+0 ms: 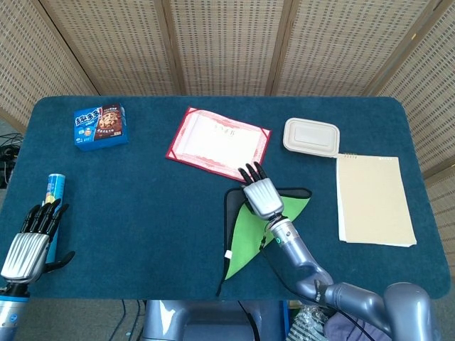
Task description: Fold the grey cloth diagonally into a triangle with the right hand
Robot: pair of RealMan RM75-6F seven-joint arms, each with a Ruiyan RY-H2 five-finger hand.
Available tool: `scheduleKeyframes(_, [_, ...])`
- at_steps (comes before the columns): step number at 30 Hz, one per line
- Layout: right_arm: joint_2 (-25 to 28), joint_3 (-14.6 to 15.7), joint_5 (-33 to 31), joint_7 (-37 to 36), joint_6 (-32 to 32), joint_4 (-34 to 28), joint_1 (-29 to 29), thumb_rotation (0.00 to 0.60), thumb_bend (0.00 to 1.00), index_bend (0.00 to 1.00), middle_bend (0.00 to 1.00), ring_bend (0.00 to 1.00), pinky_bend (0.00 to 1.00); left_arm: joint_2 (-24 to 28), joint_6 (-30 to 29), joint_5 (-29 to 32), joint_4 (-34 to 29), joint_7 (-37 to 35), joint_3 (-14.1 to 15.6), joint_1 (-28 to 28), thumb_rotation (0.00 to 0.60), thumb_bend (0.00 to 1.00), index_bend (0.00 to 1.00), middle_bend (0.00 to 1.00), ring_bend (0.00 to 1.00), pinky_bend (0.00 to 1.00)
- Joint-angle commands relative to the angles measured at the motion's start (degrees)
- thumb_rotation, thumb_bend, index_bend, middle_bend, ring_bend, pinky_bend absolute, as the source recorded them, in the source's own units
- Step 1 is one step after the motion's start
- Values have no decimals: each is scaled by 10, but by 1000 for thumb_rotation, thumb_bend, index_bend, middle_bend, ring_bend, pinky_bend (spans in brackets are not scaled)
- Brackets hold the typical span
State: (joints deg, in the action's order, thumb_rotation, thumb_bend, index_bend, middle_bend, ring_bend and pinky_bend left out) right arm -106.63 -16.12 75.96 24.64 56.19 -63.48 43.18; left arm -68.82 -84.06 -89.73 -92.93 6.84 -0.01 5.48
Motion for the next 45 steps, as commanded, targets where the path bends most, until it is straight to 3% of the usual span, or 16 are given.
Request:
scheduleKeyframes(1, [0,1,-2,0,0,0,3,600,542,623,136,0,0,0,0,0,0,0,0,0,600,212,0,0,0,0])
scheduleKeyframes(45, [-27,1,-47,8,-11,38,45,600,542,631,138,0,0,3,4,9,2,-9,-1,4,600,212,0,0,0,0])
